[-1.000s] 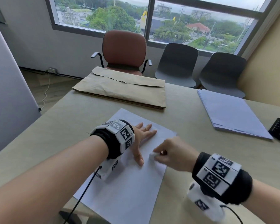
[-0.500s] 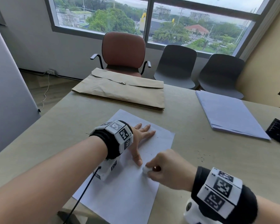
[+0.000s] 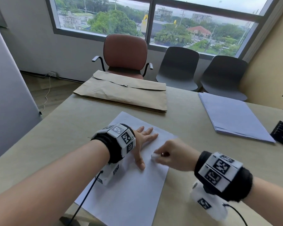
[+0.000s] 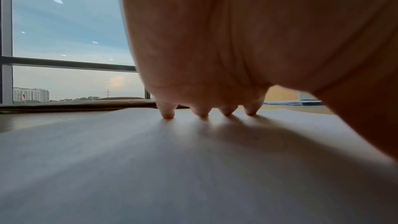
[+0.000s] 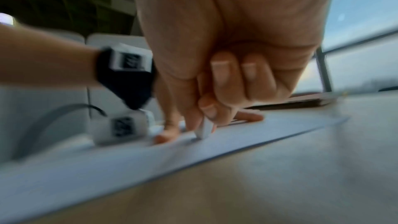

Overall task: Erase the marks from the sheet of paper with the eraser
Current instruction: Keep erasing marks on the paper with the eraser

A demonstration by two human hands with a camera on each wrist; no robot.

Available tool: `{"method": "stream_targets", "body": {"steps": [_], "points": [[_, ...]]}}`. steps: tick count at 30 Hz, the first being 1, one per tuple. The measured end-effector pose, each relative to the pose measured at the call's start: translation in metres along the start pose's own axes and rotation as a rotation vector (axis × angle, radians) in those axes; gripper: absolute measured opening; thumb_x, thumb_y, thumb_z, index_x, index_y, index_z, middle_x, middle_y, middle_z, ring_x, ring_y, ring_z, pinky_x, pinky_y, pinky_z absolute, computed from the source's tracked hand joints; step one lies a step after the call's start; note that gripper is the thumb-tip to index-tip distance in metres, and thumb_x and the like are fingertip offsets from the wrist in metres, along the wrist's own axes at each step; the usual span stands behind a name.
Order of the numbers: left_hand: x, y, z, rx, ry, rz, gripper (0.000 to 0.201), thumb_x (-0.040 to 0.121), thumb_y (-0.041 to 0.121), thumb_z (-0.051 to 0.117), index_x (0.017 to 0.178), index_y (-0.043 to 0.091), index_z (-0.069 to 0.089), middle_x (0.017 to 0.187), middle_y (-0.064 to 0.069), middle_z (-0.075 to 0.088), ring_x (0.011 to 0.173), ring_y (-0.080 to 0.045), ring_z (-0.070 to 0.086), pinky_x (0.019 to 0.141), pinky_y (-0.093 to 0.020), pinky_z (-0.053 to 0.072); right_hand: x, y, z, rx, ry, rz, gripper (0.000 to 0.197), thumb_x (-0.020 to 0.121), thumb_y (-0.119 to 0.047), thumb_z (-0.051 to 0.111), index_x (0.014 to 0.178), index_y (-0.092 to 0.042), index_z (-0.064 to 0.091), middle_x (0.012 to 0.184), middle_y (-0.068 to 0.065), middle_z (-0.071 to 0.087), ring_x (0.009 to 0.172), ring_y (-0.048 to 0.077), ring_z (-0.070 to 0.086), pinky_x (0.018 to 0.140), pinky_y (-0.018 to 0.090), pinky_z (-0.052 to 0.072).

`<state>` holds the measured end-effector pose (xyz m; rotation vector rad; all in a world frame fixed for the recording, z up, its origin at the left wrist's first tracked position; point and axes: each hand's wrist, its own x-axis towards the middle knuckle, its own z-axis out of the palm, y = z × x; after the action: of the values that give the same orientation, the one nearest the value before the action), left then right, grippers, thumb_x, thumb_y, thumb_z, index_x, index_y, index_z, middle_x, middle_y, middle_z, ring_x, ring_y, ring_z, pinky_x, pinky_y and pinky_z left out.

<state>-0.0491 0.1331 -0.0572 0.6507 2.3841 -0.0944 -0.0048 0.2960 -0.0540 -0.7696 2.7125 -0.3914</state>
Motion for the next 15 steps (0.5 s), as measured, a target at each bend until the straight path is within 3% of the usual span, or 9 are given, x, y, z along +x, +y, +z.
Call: {"method": "stream_targets", "body": {"steps": [1,3,5,7,9,12,13,15], "points": [[0.0,0.0,0.0,0.002,0.0,0.0,0.126,0.068,0.05,0.077,0.145,0.034,-0.022,0.153,0.01,-0.029,0.142,-0.017,-0.025,0.116,-0.056,-0.003,-0.004,-0.004,0.001,0.017,-0.048,-0.02,0.033,0.089,-0.031,0.055,0.065,-0.008,0.062,0.049,-0.001,0.042,0.05,0.013,0.036,0.054,0.023,0.031],[0.0,0.0,0.0,0.004,-0.005,-0.002,0.127,0.068,0.051,0.076,0.145,0.034,-0.023,0.153,0.009,-0.03,0.142,-0.018,-0.025,0.116,-0.055,-0.003,0.0,0.0,-0.004,0.004,-0.062,-0.003,0.032,0.087,-0.034,0.056,0.059,-0.018,0.06,0.046,-0.004,0.048,0.049,0.011,0.039,0.053,0.024,0.033],[0.0,0.001,-0.001,0.001,-0.008,-0.002,0.126,0.068,0.05,0.076,0.145,0.034,-0.023,0.153,0.009,-0.03,0.142,-0.018,-0.025,0.116,-0.055,-0.003,0.013,0.008,-0.013,-0.035,0.013,0.066,0.024,0.087,-0.033,0.057,0.077,-0.016,0.07,0.061,-0.007,0.063,0.056,0.008,0.045,0.061,0.029,0.043],[0.0,0.001,-0.001,-0.014,-0.008,-0.004,0.126,0.069,0.05,0.077,0.144,0.035,-0.023,0.153,0.01,-0.029,0.142,-0.018,-0.026,0.116,-0.055,-0.003,0.023,0.011,-0.014,-0.035,0.087,0.101,0.025,0.087,-0.029,0.056,0.091,-0.009,0.072,0.076,0.006,0.066,0.066,0.016,0.05,0.066,0.029,0.045],[0.0,0.001,-0.001,-0.009,-0.005,-0.011,0.126,0.069,0.049,0.077,0.144,0.034,-0.023,0.153,0.01,-0.029,0.142,-0.018,-0.025,0.116,-0.056,-0.003,0.019,0.005,-0.006,-0.033,0.095,0.065,0.025,0.087,-0.026,0.055,0.084,-0.007,0.071,0.067,0.003,0.061,0.059,0.014,0.048,0.06,0.026,0.041],[0.001,0.001,0.0,0.007,0.002,-0.003,0.127,0.068,0.049,0.077,0.145,0.033,-0.022,0.153,0.009,-0.029,0.142,-0.02,-0.024,0.115,-0.057,-0.002,-0.001,-0.013,0.006,0.032,-0.036,-0.036,0.034,0.086,-0.026,0.056,0.053,-0.018,0.056,0.044,-0.005,0.046,0.047,0.011,0.041,0.047,0.015,0.028],[0.001,0.001,0.0,0.009,0.0,-0.002,0.127,0.068,0.049,0.077,0.145,0.033,-0.023,0.153,0.009,-0.03,0.142,-0.02,-0.024,0.115,-0.057,-0.001,-0.002,-0.014,0.005,0.043,-0.066,-0.04,0.034,0.086,-0.026,0.057,0.053,-0.019,0.056,0.042,-0.006,0.045,0.047,0.009,0.043,0.046,0.015,0.029],[0.001,0.001,0.0,0.009,-0.01,-0.006,0.127,0.068,0.049,0.077,0.144,0.033,-0.023,0.153,0.009,-0.03,0.142,-0.02,-0.025,0.115,-0.056,-0.002,0.006,-0.008,-0.005,0.016,-0.044,0.004,0.022,0.086,-0.027,0.058,0.071,-0.017,0.07,0.042,-0.009,0.044,0.048,0.006,0.044,0.048,0.013,0.029]]}}
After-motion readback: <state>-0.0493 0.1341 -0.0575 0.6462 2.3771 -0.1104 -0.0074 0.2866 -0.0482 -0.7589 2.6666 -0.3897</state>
